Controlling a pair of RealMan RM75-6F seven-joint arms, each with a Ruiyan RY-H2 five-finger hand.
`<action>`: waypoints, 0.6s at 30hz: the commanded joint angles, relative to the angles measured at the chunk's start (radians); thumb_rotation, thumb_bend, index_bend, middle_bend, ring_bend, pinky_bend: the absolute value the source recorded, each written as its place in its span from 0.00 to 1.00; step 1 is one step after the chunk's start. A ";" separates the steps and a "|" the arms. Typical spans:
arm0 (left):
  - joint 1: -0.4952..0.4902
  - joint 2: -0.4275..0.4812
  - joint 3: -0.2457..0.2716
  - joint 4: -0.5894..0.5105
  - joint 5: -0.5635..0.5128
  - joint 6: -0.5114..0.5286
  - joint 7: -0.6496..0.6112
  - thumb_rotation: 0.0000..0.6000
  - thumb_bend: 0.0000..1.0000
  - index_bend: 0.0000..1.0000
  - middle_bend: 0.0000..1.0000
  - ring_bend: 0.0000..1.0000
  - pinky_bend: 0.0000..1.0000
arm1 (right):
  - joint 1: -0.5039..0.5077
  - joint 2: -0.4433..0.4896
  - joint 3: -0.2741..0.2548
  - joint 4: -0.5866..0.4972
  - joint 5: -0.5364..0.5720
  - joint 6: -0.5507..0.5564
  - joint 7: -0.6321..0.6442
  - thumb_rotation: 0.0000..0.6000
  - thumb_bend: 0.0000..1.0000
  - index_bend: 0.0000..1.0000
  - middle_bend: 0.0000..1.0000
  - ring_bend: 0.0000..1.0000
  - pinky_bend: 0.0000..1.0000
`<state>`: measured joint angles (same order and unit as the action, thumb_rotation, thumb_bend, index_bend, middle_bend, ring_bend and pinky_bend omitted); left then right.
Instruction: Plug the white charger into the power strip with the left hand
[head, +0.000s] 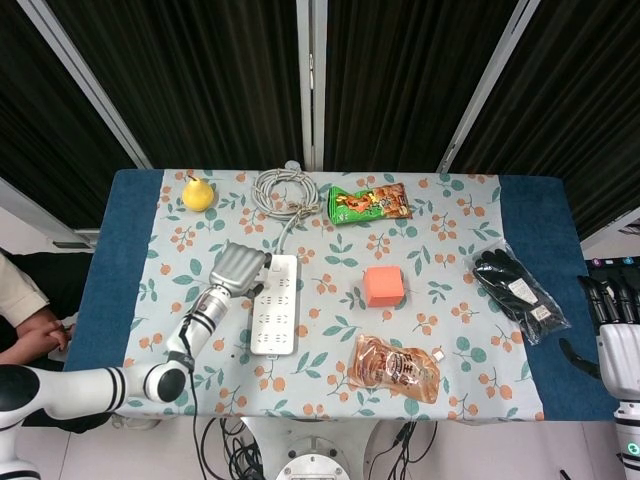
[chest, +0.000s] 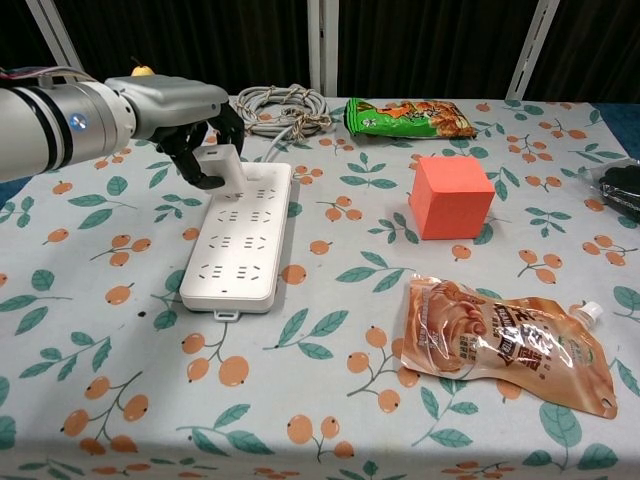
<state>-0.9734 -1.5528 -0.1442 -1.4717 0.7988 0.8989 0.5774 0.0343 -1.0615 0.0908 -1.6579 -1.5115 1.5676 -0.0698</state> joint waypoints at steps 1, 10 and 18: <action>-0.004 -0.010 0.007 0.007 0.000 -0.001 0.011 1.00 0.43 0.72 0.81 0.64 0.73 | -0.001 -0.001 -0.001 0.002 0.000 0.001 0.002 1.00 0.15 0.00 0.12 0.00 0.01; -0.029 -0.044 0.012 0.031 -0.023 -0.001 0.063 1.00 0.43 0.75 0.85 0.69 0.73 | -0.008 -0.001 -0.002 0.008 -0.001 0.010 0.009 1.00 0.15 0.00 0.12 0.00 0.01; -0.042 -0.056 0.011 0.046 -0.062 -0.012 0.082 1.00 0.44 0.76 0.85 0.69 0.73 | -0.012 -0.004 -0.001 0.016 0.000 0.016 0.019 1.00 0.15 0.00 0.12 0.00 0.01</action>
<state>-1.0142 -1.6079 -0.1332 -1.4262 0.7384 0.8880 0.6583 0.0221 -1.0652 0.0895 -1.6424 -1.5121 1.5830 -0.0513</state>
